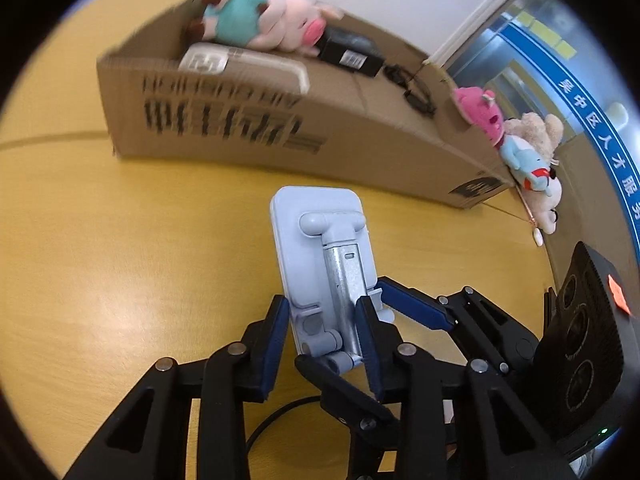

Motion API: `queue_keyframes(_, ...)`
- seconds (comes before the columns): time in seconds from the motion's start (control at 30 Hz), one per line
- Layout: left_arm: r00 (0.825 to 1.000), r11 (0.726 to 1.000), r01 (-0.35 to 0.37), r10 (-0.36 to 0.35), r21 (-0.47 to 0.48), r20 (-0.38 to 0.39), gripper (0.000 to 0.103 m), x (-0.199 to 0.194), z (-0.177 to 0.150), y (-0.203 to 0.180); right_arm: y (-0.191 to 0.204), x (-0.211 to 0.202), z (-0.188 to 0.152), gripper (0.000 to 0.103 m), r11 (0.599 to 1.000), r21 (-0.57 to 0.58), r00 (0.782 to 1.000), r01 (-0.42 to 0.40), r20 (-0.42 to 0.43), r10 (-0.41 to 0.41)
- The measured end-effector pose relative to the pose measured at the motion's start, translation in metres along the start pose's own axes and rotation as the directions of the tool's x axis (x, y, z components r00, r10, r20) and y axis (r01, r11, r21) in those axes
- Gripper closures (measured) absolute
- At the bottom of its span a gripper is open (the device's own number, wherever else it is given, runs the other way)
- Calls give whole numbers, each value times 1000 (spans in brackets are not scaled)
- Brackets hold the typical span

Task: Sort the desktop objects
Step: 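Lift the phone stand with the left gripper and carry it over the box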

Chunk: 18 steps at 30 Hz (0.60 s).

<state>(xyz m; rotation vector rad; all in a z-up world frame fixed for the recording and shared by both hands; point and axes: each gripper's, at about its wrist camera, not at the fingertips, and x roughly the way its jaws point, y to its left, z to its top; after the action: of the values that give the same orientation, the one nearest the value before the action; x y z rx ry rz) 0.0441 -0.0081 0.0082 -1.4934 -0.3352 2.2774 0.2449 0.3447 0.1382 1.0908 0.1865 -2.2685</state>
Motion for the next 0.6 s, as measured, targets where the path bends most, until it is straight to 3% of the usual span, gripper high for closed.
queue_keyframes(0.27, 994, 995, -1, -10, 97, 111, 70, -37, 27, -36, -11, -39, 34, 35, 999, -16, 992, 49, 118, -47)
queue_keyframes(0.6, 978, 973, -13, -36, 232, 206, 70, -54, 101, -80, -50, -61, 106, 35, 990, -41, 968, 138, 218, -125)
